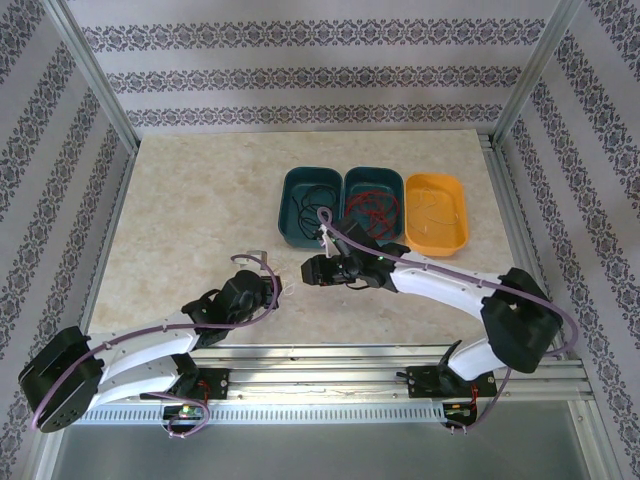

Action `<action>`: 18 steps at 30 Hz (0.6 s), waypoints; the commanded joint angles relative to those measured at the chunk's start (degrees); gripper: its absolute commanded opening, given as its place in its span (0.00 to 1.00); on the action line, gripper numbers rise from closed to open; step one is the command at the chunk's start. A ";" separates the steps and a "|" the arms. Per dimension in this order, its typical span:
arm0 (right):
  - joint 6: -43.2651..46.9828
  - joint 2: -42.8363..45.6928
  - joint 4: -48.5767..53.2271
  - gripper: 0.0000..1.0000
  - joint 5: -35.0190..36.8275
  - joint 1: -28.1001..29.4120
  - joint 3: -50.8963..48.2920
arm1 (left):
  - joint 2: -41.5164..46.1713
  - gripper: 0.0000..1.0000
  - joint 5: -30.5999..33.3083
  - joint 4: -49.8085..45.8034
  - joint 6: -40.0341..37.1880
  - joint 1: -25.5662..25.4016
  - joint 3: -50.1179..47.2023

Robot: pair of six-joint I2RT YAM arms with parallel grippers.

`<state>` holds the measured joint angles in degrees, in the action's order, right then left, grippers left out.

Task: Untangle the cables

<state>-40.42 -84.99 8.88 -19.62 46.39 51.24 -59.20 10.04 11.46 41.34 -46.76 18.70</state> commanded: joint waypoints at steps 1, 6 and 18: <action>-1.77 -1.89 -3.73 0.34 -1.06 0.45 1.32 | -0.32 0.00 -0.75 3.19 -1.08 0.45 1.51; -2.26 -4.75 -5.51 0.34 -1.47 0.45 2.92 | -0.85 0.00 -1.59 3.55 -1.28 0.44 1.44; -4.85 -5.07 -8.60 0.35 -4.45 -0.77 2.69 | -1.10 0.00 -1.78 4.48 -0.99 0.44 0.85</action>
<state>-43.79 -90.85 2.72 -22.39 46.24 53.69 -60.16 8.75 12.99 40.95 -46.76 18.79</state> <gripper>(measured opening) 0.352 0.043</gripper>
